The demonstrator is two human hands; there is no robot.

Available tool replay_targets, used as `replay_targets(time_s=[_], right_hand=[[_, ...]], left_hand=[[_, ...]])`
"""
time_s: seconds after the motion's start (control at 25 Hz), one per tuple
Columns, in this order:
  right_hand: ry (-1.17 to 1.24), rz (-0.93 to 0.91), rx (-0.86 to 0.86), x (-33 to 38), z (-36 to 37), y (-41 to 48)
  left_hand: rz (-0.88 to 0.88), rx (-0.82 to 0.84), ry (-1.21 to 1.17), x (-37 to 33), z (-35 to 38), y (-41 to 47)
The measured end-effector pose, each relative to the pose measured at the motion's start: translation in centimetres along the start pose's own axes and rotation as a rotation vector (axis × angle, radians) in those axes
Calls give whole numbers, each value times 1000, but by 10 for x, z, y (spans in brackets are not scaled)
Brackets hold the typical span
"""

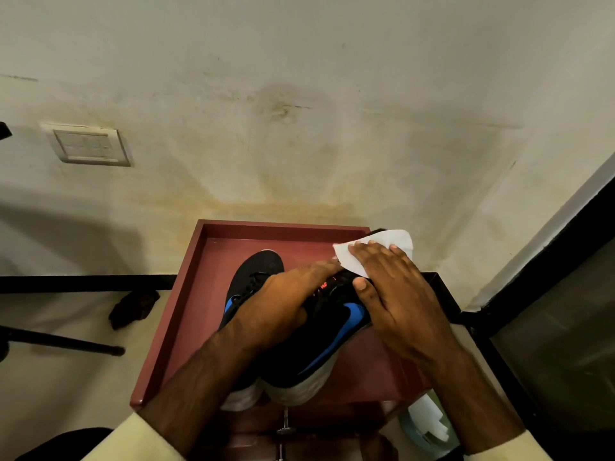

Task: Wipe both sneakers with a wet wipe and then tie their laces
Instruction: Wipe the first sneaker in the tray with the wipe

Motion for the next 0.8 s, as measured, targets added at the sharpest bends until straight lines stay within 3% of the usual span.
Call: replay_targets(time_s=[0.24,0.44,0.68,0.8], right_hand=[[-24,41,-66,-11,0,14],[42,76,22,1,7,-12],[3,164,-116,-18,2,13],[95,130,-79,10,11,-13]], left_hand=[[91,65,100,-14,15,5],[-73,-148,5,14,-5,11],[69,17,3,-8,16,4],[-44,-140,-38,4,4,5]])
Point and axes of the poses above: each hand's wrist, its own y-axis towards the middle knuckle, its own z-axis out of the palm, x = y × z, the point moved 5 cm from there along y, towards the middle knuckle, and after that the axes turned 9 degrees about -x, right-handed, at the moved point
